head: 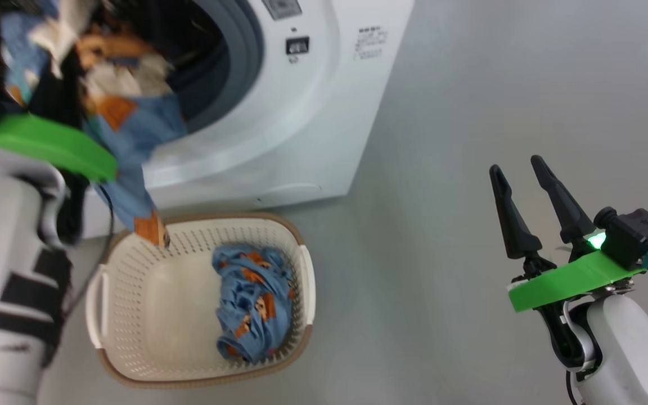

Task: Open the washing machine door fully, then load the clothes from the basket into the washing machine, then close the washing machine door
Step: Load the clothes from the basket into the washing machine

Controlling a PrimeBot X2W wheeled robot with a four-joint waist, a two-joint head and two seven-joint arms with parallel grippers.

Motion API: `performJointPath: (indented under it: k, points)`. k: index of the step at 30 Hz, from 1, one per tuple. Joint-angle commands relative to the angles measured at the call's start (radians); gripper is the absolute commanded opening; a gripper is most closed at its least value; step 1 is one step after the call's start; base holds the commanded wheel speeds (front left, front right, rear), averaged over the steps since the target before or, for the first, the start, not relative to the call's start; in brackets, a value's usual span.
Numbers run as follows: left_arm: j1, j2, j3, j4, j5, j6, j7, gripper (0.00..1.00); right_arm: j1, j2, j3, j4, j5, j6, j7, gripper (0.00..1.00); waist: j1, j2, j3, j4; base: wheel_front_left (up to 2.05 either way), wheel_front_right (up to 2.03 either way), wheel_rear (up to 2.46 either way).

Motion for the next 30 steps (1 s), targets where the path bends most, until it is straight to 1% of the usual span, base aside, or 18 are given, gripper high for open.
performJointPath:
  k: [1, 9, 16, 19, 20, 21, 24, 26, 28, 29, 30]
  points:
    - [-0.056, 0.044, 0.033, -0.003, 0.017, -0.007, -0.014, 0.0, -0.014, -0.003, 0.012, -0.029, -0.012, 0.006, -0.009, 1.0, -0.0002, 0.0, 0.092, -0.06, 0.0, 0.0, 0.0]
    - [-0.28, 0.08, 0.023, 0.183, 0.047, -0.038, -0.028, 0.0, -0.029, 0.039, 0.004, -0.062, -0.038, 0.006, -0.009, 1.0, -0.0002, 0.0, 0.218, -0.119, 0.0, 0.0, 0.0]
    - [-0.43, 0.119, 0.012, 0.284, 0.079, -0.048, -0.046, 0.0, -0.036, 0.075, 0.01, -0.079, -0.053, 0.006, -0.009, 1.0, -0.0002, 0.0, 0.289, -0.17, 0.0, 0.0, 0.0]
    - [-0.486, 0.133, 0.02, 0.271, 0.099, -0.05, -0.059, 0.0, -0.034, 0.085, 0.008, -0.083, -0.054, 0.006, -0.009, 1.0, -0.0002, 0.0, 0.308, -0.188, 0.0, 0.0, 0.0]
    - [-0.508, 0.139, 0.03, 0.244, 0.112, -0.047, -0.06, 0.0, -0.035, 0.087, 0.005, -0.085, -0.054, 0.006, -0.009, 1.0, -0.0002, 0.0, 0.316, -0.192, 0.0, 0.0, 0.0]
    - [-0.531, 0.148, 0.076, 0.151, 0.137, -0.029, -0.061, 0.0, -0.037, 0.093, 0.0, -0.091, -0.054, 0.006, -0.009, 1.0, -0.0002, 0.0, 0.331, -0.197, 0.0, 0.0, 0.0]
    - [-0.507, 0.154, 0.15, 0.044, 0.183, -0.009, -0.061, 0.0, -0.039, 0.102, 0.0, -0.095, -0.057, 0.006, -0.009, 1.0, -0.0002, 0.0, 0.34, -0.205, 0.0, 0.0, 0.0]
    - [-0.478, 0.152, 0.178, 0.034, 0.209, -0.008, -0.061, 0.0, -0.037, 0.107, 0.0, -0.094, -0.058, 0.006, -0.009, 1.0, -0.0002, 0.0, 0.34, -0.208, 0.0, 0.0, 0.0]
    - [-0.455, 0.143, 0.193, 0.071, 0.222, -0.004, -0.061, 0.0, -0.035, 0.111, -0.001, -0.09, -0.06, 0.006, -0.009, 1.0, -0.0002, 0.0, 0.337, -0.207, 0.0, 0.0, 0.0]
    - [-0.448, 0.137, 0.197, 0.103, 0.222, -0.002, -0.061, 0.05, -0.034, 0.112, -0.001, -0.088, -0.061, 0.006, -0.009, 1.0, -0.0002, 0.0, 0.334, -0.206, 0.0, 0.0, 0.0]
    - [-0.448, 0.132, 0.195, 0.134, 0.225, -0.002, -0.061, 0.42, -0.033, 0.112, -0.002, -0.085, -0.062, 0.006, -0.009, 1.0, -0.0002, 0.0, 0.331, -0.205, 0.0, 0.0, 0.0]
